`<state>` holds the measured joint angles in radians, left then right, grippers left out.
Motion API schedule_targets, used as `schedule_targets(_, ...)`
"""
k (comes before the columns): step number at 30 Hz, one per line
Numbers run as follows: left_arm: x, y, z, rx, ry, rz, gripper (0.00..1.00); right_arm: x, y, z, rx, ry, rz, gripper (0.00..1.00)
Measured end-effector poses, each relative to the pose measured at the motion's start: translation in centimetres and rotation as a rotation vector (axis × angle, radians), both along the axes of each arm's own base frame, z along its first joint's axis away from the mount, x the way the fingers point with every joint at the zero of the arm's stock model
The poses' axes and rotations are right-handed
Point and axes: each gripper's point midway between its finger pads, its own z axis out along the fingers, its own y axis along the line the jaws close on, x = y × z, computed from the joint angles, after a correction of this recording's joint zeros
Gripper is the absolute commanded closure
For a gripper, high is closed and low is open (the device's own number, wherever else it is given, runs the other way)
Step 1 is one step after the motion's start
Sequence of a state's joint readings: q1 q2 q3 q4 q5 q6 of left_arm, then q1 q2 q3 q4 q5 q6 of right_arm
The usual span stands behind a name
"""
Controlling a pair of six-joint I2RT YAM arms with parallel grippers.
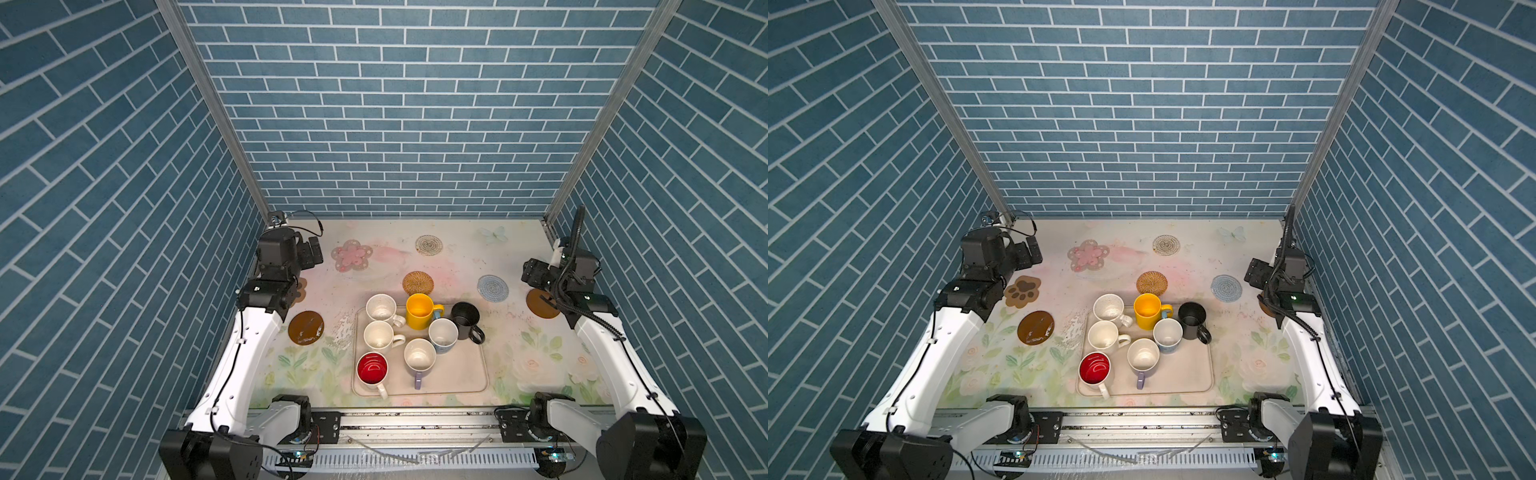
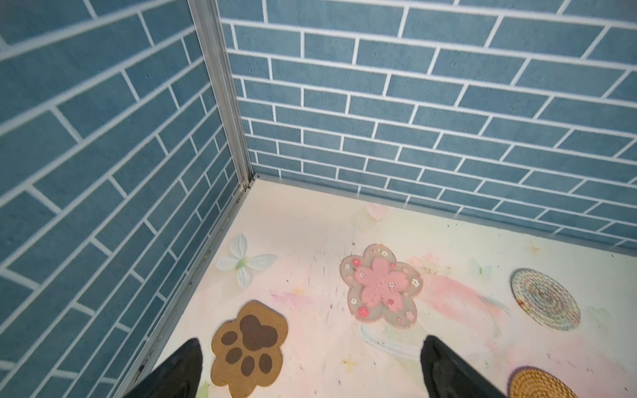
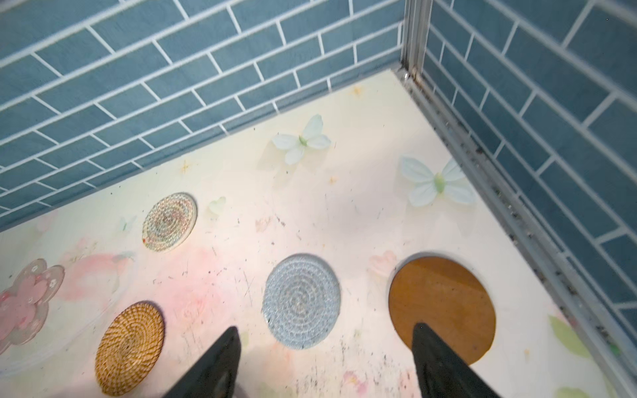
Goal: Place cups on coasters
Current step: Move the coaster to the top-right of the table.
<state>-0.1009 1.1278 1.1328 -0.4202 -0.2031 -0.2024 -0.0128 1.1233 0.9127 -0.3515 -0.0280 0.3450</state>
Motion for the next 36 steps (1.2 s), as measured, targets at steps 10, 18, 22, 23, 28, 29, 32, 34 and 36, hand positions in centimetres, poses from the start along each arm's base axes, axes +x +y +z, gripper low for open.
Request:
schedule_targets(10,-0.9,-3.5,-5.4,0.056,0.272,-0.051,0.01,0.2,1.8,-6.7,0.08,0.27,0.052,0.4)
schedule_targets(18,-2.0,-3.5,-6.8,0.005,0.316,-0.022,0.01,1.6,2.8,-11.5,0.089,0.419,0.074,0.44)
schedule_targets(22,-2.9,-4.0,-8.0,-0.017,0.338,-0.051,0.01,2.3,3.5,-12.6,0.087,0.447,0.083,0.54)
schedule_targets(23,-3.1,-4.0,-8.3,-0.019,0.346,-0.055,0.01,2.5,3.9,-12.8,0.082,0.454,0.091,0.55)
schedule_targets(28,-3.3,-4.4,-8.8,-0.031,0.361,-0.073,0.01,3.9,6.3,-13.8,0.052,0.475,0.138,0.58)
schedule_targets(29,-3.3,-4.5,-8.8,-0.034,0.363,-0.076,0.01,4.1,6.6,-14.0,0.045,0.48,0.143,0.58)
schedule_targets(32,-3.7,-4.6,-9.3,-0.04,0.373,-0.085,0.01,4.2,7.2,-15.0,0.025,0.502,0.148,0.58)
schedule_targets(34,-4.0,-4.6,-9.7,-0.042,0.38,-0.089,0.01,4.1,6.9,-15.8,0.012,0.522,0.131,0.58)
schedule_targets(36,-4.3,-4.6,-10.1,-0.046,0.386,-0.094,0.01,4.2,6.5,-16.6,0.0,0.546,0.105,0.58)
